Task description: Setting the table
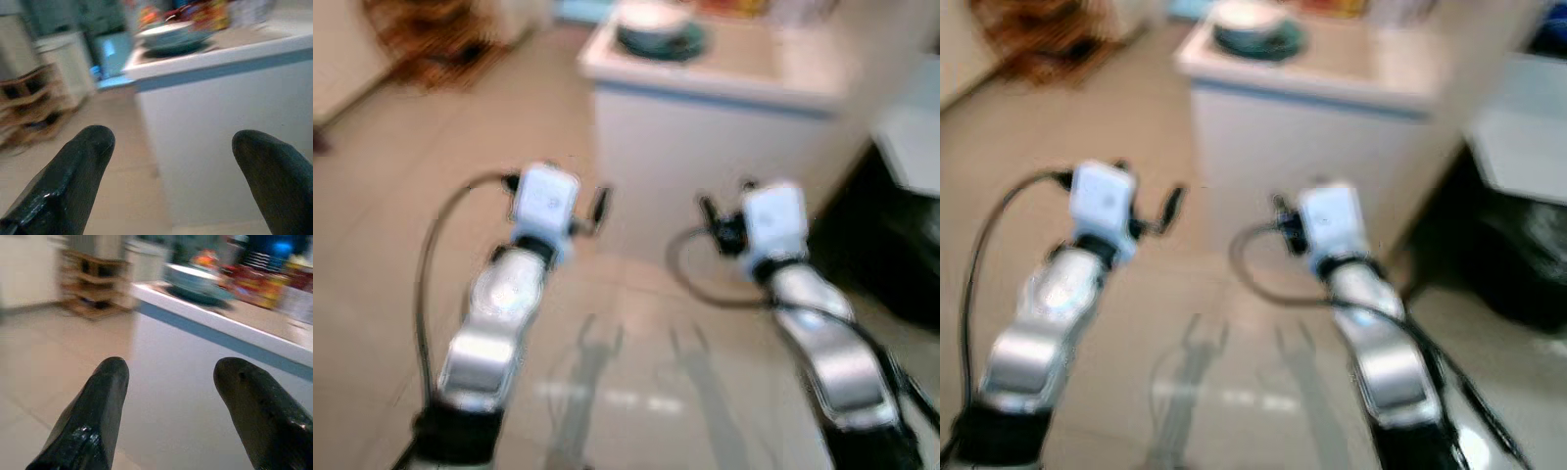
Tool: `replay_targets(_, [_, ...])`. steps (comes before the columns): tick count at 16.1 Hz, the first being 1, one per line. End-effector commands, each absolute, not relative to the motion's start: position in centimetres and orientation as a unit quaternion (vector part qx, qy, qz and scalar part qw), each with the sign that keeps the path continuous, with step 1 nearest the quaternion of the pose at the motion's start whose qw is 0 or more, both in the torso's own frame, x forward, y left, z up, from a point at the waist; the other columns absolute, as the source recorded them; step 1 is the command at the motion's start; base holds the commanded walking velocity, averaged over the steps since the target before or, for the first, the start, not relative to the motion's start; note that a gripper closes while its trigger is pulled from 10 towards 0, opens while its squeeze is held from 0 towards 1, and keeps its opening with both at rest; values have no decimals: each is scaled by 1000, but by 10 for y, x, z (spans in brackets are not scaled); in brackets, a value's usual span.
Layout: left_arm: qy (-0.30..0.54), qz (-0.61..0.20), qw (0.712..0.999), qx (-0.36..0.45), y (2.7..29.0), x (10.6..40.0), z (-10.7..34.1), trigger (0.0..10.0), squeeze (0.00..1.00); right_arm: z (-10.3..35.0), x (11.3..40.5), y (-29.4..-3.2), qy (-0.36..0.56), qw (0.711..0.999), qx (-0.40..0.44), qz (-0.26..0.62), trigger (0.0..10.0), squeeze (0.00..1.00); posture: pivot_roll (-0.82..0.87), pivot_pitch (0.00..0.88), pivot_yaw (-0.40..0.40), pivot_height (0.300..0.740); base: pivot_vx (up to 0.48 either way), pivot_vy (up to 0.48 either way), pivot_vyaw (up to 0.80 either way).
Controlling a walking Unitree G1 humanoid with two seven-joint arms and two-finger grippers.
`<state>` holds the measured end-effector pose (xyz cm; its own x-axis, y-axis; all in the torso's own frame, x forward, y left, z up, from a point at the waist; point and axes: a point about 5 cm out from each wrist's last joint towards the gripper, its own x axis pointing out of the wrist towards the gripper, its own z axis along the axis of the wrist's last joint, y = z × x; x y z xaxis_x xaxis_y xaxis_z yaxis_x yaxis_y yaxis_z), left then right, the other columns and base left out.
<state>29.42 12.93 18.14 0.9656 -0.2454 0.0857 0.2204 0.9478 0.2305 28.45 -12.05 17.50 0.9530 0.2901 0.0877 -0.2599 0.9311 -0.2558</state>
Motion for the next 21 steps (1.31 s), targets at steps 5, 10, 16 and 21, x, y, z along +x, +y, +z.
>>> replay_targets(5, [-67, -130, 984, 106, 124, 296, 186, 10000, 0, 178, 282, -128, -67, 982, -113, 133, 10000, 0, -21, 46, 3, 740, 480, 0, 320])
replay_targets(10, [-61, -127, 984, 112, 129, 295, 184, 10000, 0, 179, 284, -124, -72, 985, -97, 120, 10000, 0, 12, 51, 2, 740, 480, 0, 0])
replay_targets(16, [-81, -123, 981, 128, 135, 296, 200, 10000, 0, 176, 285, -111, -94, 986, -55, 124, 10000, 0, 118, 41, -17, 740, 480, 0, 0])
replay_targets(21, [-82, -117, 983, 117, 132, 291, 198, 10000, 0, 192, 287, -129, -123, 990, 10, 74, 10000, 0, 103, 39, -53, 740, 480, 0, -160])
